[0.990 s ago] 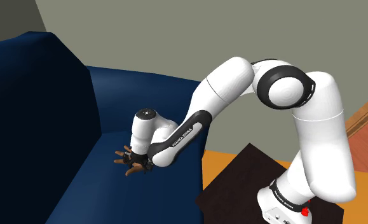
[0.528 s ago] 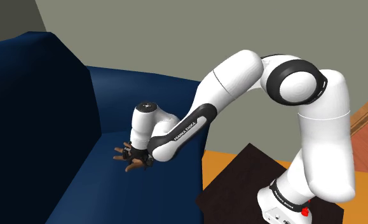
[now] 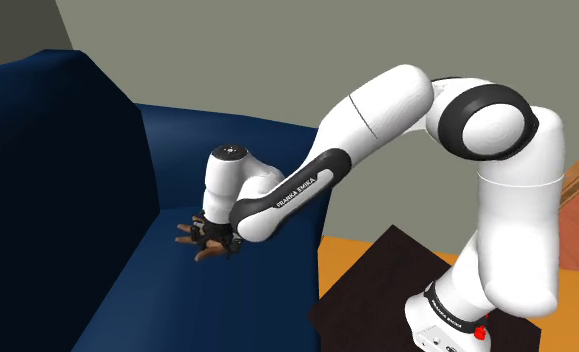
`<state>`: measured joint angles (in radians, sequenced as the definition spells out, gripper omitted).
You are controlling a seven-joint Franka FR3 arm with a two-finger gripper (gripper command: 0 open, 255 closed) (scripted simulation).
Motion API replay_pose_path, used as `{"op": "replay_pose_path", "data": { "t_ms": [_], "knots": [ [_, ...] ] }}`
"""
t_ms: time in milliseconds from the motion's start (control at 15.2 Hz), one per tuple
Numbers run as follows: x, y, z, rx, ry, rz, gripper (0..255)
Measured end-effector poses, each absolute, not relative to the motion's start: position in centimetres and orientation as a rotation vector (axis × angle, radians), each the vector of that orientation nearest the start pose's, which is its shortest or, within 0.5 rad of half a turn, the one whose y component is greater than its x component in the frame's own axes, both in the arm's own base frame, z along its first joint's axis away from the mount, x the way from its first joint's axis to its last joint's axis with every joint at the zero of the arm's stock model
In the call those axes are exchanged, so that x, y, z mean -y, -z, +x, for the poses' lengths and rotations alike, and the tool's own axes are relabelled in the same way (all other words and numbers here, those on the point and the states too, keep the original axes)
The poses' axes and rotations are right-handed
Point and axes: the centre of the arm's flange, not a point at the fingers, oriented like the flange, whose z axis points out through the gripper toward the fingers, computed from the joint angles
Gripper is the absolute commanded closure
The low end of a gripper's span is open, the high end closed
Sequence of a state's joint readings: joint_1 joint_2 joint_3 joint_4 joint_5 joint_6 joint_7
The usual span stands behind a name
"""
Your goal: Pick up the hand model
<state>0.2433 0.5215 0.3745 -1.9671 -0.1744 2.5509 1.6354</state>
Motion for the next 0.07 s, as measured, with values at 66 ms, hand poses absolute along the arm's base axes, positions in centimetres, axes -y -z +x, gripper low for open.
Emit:
{"op": "replay_pose_path", "data": {
  "t_ms": [66],
  "knots": [
    [-35.55,-23.43,51.42,-1.354,-0.035,-2.691,255]
  ]
}}
